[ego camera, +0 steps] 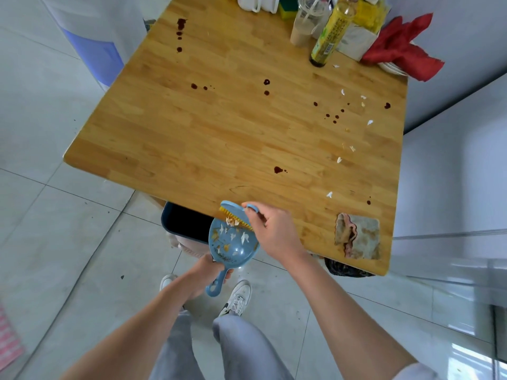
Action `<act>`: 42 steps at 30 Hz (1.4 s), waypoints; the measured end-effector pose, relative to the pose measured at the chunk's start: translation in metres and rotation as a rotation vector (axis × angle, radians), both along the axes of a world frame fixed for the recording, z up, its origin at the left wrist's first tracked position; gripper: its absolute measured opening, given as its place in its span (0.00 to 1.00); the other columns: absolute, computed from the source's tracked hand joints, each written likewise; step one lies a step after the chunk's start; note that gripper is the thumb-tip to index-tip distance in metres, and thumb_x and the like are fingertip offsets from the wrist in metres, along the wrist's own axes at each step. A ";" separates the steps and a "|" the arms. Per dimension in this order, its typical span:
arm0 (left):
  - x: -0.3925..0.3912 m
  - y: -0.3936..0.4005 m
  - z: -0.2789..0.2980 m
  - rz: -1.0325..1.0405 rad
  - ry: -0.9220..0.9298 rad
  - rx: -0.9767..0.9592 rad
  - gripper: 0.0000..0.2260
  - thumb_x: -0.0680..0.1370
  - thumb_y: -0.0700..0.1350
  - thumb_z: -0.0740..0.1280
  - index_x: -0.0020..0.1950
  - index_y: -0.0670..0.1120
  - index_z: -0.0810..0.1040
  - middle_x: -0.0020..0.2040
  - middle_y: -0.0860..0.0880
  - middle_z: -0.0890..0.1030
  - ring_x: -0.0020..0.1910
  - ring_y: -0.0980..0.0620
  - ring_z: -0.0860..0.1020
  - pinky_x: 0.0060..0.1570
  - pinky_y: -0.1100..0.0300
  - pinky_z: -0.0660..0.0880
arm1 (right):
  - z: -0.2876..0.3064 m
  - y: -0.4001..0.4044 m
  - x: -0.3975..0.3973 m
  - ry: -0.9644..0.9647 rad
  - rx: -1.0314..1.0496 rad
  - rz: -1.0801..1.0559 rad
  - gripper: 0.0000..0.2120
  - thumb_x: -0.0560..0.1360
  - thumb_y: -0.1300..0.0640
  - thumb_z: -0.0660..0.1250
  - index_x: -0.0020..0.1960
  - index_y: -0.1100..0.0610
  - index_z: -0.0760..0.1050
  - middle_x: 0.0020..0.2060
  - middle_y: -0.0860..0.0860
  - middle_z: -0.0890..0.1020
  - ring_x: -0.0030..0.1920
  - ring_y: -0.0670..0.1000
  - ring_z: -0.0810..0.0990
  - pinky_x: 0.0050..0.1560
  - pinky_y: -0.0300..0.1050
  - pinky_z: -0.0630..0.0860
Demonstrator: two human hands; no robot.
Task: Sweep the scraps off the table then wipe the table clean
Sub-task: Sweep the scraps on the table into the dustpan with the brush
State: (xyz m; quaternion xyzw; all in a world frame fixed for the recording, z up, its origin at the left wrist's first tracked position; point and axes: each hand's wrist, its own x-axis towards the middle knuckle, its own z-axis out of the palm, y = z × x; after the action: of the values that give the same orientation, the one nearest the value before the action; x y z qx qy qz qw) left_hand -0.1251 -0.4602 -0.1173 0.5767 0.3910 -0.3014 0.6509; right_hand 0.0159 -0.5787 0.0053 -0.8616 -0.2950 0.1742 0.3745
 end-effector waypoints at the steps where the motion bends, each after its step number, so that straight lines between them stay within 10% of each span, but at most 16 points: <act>1: -0.001 0.000 0.001 -0.003 -0.004 -0.007 0.07 0.76 0.35 0.62 0.44 0.42 0.79 0.35 0.46 0.82 0.38 0.47 0.79 0.44 0.50 0.76 | 0.001 -0.004 0.005 0.014 0.011 -0.030 0.12 0.82 0.54 0.62 0.60 0.54 0.82 0.26 0.44 0.76 0.24 0.43 0.70 0.23 0.31 0.61; 16: -0.013 -0.010 0.010 0.042 0.034 0.017 0.08 0.78 0.34 0.60 0.46 0.40 0.78 0.39 0.43 0.81 0.41 0.45 0.77 0.46 0.51 0.73 | 0.003 -0.027 0.005 0.107 0.026 -0.100 0.11 0.82 0.50 0.61 0.57 0.49 0.81 0.31 0.52 0.82 0.27 0.53 0.77 0.25 0.51 0.71; 23: -0.032 -0.006 0.009 -0.016 0.040 0.004 0.07 0.76 0.35 0.61 0.42 0.41 0.78 0.34 0.45 0.81 0.36 0.47 0.77 0.43 0.53 0.72 | -0.002 -0.038 -0.017 0.129 0.011 -0.186 0.09 0.81 0.48 0.61 0.53 0.43 0.81 0.32 0.51 0.82 0.34 0.54 0.82 0.33 0.50 0.76; 28: -0.061 0.006 0.038 -0.136 0.016 -0.030 0.07 0.76 0.35 0.60 0.44 0.40 0.78 0.36 0.45 0.80 0.37 0.47 0.76 0.43 0.53 0.72 | 0.017 -0.033 -0.034 0.156 0.043 -0.278 0.09 0.82 0.51 0.60 0.51 0.45 0.79 0.32 0.47 0.82 0.34 0.46 0.82 0.31 0.31 0.72; 35: -0.048 0.025 0.102 -0.063 -0.059 -0.082 0.06 0.80 0.33 0.61 0.53 0.38 0.76 0.39 0.43 0.81 0.38 0.48 0.78 0.40 0.56 0.77 | 0.071 -0.037 -0.021 0.080 0.077 -0.340 0.09 0.83 0.48 0.57 0.50 0.42 0.75 0.33 0.56 0.81 0.34 0.55 0.80 0.34 0.52 0.75; 42: 0.015 0.014 0.144 -0.119 -0.123 0.015 0.05 0.76 0.38 0.66 0.50 0.41 0.81 0.43 0.44 0.81 0.43 0.49 0.78 0.46 0.53 0.73 | 0.115 -0.107 0.020 -0.003 0.024 -0.526 0.11 0.84 0.49 0.56 0.52 0.48 0.77 0.33 0.49 0.81 0.33 0.42 0.81 0.32 0.42 0.75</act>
State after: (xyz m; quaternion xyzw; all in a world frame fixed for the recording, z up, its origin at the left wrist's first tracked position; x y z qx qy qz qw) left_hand -0.1099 -0.4462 0.0268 0.6213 0.3175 -0.3007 0.6502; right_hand 0.0362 -0.6861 0.1201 -0.9043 -0.0634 0.0660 0.4169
